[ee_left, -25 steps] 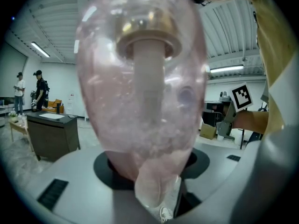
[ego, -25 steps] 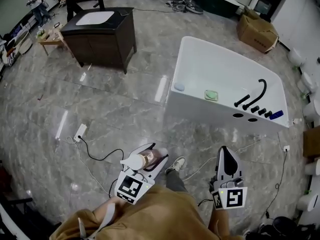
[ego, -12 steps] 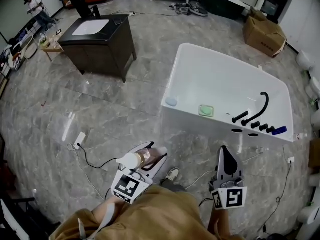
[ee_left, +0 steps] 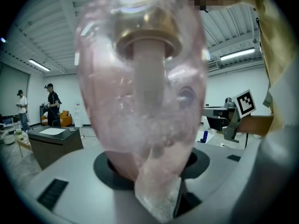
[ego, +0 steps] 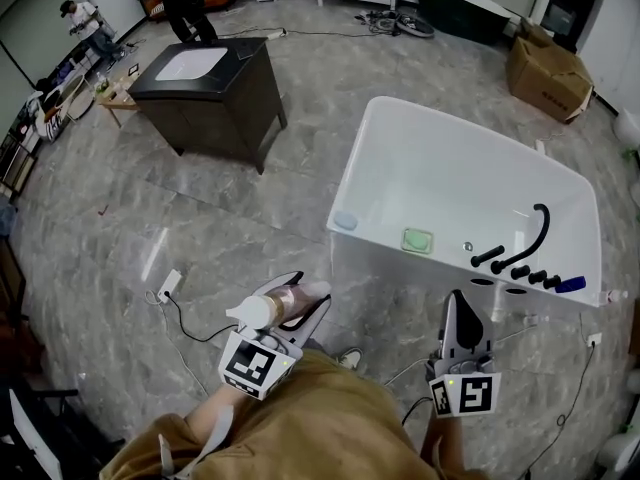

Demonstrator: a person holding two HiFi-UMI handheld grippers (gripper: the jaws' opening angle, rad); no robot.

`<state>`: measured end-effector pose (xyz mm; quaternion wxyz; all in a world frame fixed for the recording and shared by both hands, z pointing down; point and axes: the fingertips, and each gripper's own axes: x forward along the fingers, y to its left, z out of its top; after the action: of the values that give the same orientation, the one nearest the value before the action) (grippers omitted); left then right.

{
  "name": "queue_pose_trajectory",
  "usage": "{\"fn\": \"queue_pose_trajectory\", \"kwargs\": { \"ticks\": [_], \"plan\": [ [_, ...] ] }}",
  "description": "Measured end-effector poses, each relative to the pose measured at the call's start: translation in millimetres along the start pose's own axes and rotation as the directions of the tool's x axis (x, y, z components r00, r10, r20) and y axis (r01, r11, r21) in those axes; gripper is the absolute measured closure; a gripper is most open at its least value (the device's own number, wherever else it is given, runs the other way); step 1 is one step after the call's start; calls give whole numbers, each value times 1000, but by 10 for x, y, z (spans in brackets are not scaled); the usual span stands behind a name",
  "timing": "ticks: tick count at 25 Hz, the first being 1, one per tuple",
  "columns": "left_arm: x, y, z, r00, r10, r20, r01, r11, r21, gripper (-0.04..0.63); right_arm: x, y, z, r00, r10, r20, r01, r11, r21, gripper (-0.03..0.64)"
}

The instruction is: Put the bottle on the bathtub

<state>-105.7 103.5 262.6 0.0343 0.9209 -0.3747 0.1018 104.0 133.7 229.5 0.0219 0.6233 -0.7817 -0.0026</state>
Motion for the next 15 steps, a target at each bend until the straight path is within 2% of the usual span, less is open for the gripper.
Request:
{"fn": "queue_pose_trajectory", "kwargs": {
  "ticks": [6, 15],
  "plan": [
    [272, 266, 46, 1000, -1, 5, 1, 1000, -9, 368, 279, -51, 36, 1000, -11, -15, 10, 1000, -25, 611],
    [727, 544, -87, 993, -119, -9, 119, 993, -9, 368, 604, 33, 85, 996, -79, -52, 78, 997, -27, 611]
  ]
}}
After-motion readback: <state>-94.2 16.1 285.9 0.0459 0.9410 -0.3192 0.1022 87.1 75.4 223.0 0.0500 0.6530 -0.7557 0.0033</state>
